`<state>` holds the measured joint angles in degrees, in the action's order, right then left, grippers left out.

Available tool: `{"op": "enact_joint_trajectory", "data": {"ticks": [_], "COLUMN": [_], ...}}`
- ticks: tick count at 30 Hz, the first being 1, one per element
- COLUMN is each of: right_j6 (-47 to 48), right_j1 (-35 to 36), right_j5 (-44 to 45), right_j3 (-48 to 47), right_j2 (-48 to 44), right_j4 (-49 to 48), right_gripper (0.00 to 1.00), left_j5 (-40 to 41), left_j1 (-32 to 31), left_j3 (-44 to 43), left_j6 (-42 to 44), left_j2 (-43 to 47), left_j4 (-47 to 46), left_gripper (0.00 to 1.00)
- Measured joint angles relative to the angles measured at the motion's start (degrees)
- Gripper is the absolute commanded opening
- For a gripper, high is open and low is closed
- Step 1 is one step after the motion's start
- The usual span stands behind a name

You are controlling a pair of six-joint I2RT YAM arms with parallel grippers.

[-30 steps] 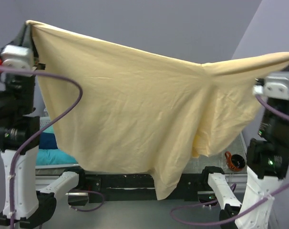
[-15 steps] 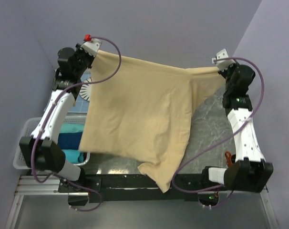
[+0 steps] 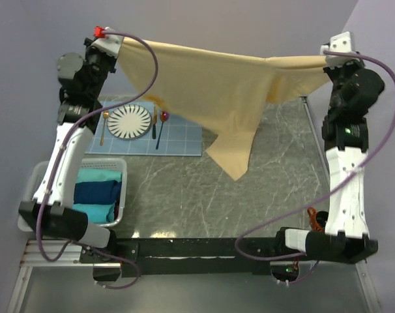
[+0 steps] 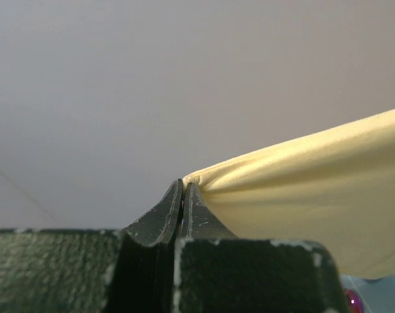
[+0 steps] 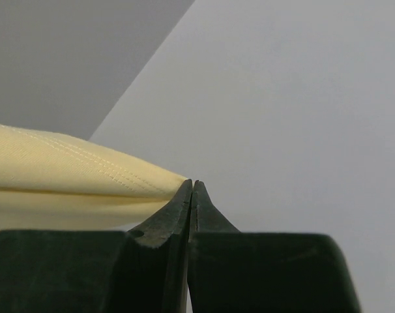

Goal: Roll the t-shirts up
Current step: Flatten out the T-shirt at the center of the board.

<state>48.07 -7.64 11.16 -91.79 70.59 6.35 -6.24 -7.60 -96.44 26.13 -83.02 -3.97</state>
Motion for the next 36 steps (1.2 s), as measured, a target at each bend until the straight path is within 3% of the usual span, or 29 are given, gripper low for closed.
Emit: {"op": "enact_joint_trajectory", "data": {"ticks": [14, 19, 25, 29, 36], "right_j6": [-2.27, -1.97, -3.39, -4.85, -7.3], "right_j1": [-0.61, -0.72, -0.76, -0.76, -0.76], "right_j5": [-3.91, -5.55, -5.9, -6.43, -8.83], "right_j3": [-15.65, -17.29, -17.77, -10.16, 23.47], "right_j2": [-28.52, -32.33, -28.72, -27.3, -28.74], "right_j4": [9.6, 9.31, 10.73, 10.88, 13.79], "right_gripper": [0.0, 0.0, 0.0, 0.0, 0.0], "left_j5": [1.84, 1.81, 0.98, -1.51, -6.56], "left_j1": [0.02, 0.15, 0.26, 0.31, -0.39], "left_j3": [2.29, 0.46, -1.11, 2.25, 16.98], "left_j6": [-0.28, 0.85, 2.29, 3.26, 5.53], "left_j2": [30.01, 31.8, 27.74, 23.21, 8.41], "left_j4": [-2.84, -3.65, -3.5, -2.67, -0.02], "left_gripper": [0.01, 0.01, 0.01, 0.01, 0.01]}}
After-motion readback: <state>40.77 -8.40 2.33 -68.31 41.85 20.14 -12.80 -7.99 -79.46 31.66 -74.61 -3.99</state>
